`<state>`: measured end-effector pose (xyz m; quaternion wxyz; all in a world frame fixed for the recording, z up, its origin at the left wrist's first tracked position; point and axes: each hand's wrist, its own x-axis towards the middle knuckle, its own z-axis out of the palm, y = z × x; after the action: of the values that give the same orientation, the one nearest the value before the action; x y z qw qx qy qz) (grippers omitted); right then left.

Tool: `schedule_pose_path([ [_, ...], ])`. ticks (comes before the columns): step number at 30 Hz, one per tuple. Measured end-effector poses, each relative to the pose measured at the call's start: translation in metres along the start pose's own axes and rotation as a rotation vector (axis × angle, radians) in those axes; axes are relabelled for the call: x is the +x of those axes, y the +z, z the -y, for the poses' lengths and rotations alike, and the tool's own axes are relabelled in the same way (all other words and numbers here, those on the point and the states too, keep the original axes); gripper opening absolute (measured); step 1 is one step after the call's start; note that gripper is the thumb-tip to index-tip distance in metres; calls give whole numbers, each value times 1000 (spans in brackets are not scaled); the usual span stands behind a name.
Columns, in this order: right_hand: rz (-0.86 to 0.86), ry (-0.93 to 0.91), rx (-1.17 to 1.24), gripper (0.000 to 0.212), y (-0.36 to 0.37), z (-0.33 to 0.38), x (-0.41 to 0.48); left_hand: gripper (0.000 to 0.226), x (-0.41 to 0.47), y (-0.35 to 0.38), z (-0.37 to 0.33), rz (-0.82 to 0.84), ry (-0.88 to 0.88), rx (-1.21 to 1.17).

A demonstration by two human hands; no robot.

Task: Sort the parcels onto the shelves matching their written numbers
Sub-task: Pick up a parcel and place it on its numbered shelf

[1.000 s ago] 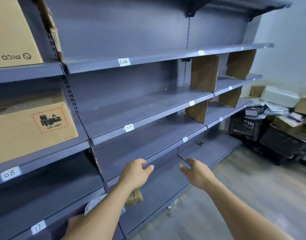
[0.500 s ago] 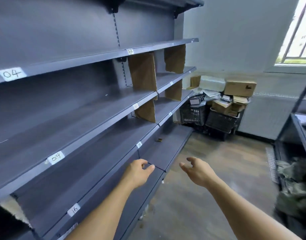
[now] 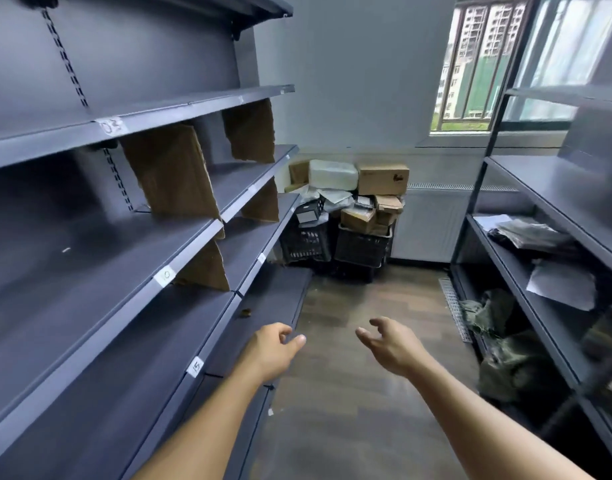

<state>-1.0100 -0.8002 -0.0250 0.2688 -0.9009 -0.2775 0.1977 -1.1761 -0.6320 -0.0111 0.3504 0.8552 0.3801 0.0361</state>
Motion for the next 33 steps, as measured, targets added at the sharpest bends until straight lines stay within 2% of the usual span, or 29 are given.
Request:
schedule_pose_path([
  [9,-37,139,0,63,-44,-50,111,50,134,36,-64,99,87,40],
  [16,-21,145,7,64,-106,-81,238,49,248,59,-138,108,81,56],
  [22,-16,84,-87,62,-157,-84,324,48,332,67,-189,91,83,126],
  [27,34,82,-192,61,-169,-90,389,50,404,78,-211,125,78,160],
  [33,41,88,-257,62,-167,-94,490,55,516,91,-228,172,158,240],
])
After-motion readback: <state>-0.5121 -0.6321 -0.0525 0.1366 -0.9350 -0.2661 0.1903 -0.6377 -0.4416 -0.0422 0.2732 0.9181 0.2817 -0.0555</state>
